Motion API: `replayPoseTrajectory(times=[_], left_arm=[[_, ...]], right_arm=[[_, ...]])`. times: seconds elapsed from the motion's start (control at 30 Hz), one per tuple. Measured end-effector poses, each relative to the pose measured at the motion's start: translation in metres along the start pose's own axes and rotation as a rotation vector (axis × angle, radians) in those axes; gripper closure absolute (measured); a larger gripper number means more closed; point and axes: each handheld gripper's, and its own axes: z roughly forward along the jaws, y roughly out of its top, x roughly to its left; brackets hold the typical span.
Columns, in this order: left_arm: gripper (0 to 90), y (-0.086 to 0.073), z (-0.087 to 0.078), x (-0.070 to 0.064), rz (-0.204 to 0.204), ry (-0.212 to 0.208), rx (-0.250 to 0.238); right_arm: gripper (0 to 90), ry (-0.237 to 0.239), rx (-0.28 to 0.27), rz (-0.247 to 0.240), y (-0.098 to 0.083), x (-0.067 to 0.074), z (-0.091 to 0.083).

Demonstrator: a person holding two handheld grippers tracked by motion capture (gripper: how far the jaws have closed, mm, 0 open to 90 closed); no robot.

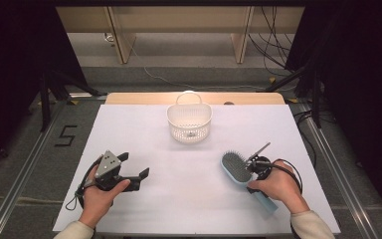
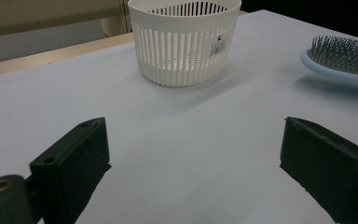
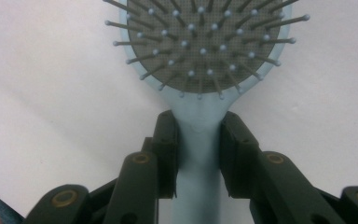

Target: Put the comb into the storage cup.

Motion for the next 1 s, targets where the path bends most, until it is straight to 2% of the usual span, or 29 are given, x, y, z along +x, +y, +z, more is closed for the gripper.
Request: replayPoseTrajectory(times=[0.17, 0.53, 1.0], left_arm=[[7.7, 0.000, 0.000, 0.000, 0.001, 0.001, 0.000], [7.7, 0.000, 0.000, 0.000, 0.000, 0.003, -0.005], [7.7, 0.000, -0.001, 0.000, 0.002, 0.004, -0.006]], right_arm=[[70.5, 0.001, -0.026, -0.013, 0.000, 0.000, -0.002], [70.5, -0.006, -0.123, -0.021, 0.000, -0.001, -0.008], [70.5, -0.012, -0.220, 0.012, -0.002, -0.005, -0.013]])
